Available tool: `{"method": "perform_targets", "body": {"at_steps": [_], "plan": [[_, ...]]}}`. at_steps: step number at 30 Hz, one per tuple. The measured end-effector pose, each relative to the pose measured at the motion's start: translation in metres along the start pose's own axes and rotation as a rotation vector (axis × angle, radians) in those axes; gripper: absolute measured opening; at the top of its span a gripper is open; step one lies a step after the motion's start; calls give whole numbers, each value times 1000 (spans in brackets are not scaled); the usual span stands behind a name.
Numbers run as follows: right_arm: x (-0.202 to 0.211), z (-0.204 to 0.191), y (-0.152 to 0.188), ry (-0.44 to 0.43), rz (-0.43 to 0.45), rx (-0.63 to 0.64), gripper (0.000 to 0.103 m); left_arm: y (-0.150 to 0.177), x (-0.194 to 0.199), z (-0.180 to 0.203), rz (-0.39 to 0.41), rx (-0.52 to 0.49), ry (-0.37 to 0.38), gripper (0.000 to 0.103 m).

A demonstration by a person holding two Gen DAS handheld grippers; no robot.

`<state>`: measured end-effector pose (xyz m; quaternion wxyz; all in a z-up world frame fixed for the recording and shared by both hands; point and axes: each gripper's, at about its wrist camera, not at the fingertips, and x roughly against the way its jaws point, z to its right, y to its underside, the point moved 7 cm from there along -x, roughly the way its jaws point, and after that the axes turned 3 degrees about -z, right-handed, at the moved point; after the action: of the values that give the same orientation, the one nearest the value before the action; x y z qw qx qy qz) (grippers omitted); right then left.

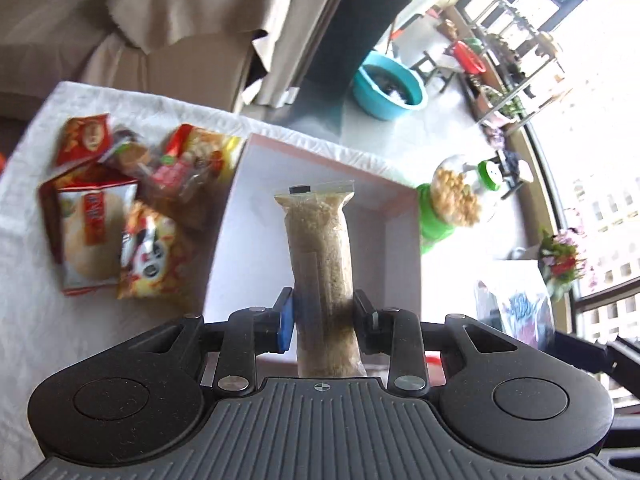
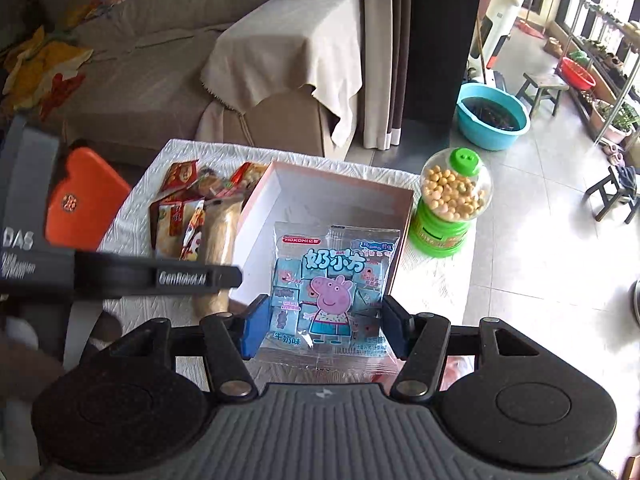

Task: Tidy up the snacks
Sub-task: 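Carry both snacks over the pink box and open both grippers to drop them, then grasp the clear-wrapped round bread with the left gripper while the right moves toward the yellow panda bag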

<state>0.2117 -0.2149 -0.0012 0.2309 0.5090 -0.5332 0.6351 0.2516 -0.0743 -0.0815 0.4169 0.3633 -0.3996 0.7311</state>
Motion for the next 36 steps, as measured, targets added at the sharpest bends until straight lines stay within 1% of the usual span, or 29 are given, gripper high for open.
{"method": "perform_targets", "body": {"at_steps": [1,2,4,6,7,9,10,12,14,16,18,19,21,22,24,27,28,30,31,32,33,34,36], "plan": [[-3,3,-5,4,8,-5,59,-8,-8,-3,5,26,22,35],[-10,4,-10,9,11,-12,59,-12,-11,-8,28,46,17,33],[-24,7,-19,5,-9,-41,59,-17,-5,-18,92,65,-17,33],[-41,8,-27,-8,-35,-87,59,-13,7,-34,149,85,-36,33],[-50,7,-31,1,-47,-108,59,-11,15,-45,170,101,-49,33],[-69,6,-37,58,-59,-149,60,-2,26,-72,200,122,-95,33],[-77,5,-39,81,-57,-163,61,3,30,-85,210,124,-129,33],[-96,-2,-40,85,-88,-174,61,13,34,-118,205,121,-212,33],[-106,-13,-40,67,-100,-172,61,22,30,-150,165,133,-243,33],[-114,-29,-41,60,-104,-144,62,31,24,-178,118,176,-227,33],[-122,-49,-42,49,-117,-119,64,40,23,-204,85,221,-190,33],[-126,-59,-43,36,-126,-112,66,44,23,-212,77,227,-176,33],[-140,-84,-49,-3,-159,-99,67,47,29,-227,59,234,-149,33],[-148,-97,-55,-20,-171,-96,67,46,31,-233,50,230,-139,33],[-165,-122,-76,-28,-161,-77,67,42,37,-243,24,208,-110,33],[-200,-150,-125,22,-129,-7,67,37,47,-249,-16,136,-75,33],[-215,-156,-140,41,-133,7,67,35,49,-252,-26,112,-70,33],[-252,-157,-164,93,-181,3,64,30,51,-261,-41,73,-61,33],[-267,-155,-173,126,-201,-8,52,29,52,-266,-50,59,-56,33],[-284,-148,-181,178,-219,-23,35,27,53,-271,-62,49,-54,33],[-298,-138,-189,247,-222,-42,31,27,53,-279,-74,45,-51,33],[-308,-130,-195,301,-211,-51,31,26,54,-284,-81,45,-46,33],[-327,-120,-204,357,-200,-36,31,26,53,-295,-98,41,-20,33]]}}
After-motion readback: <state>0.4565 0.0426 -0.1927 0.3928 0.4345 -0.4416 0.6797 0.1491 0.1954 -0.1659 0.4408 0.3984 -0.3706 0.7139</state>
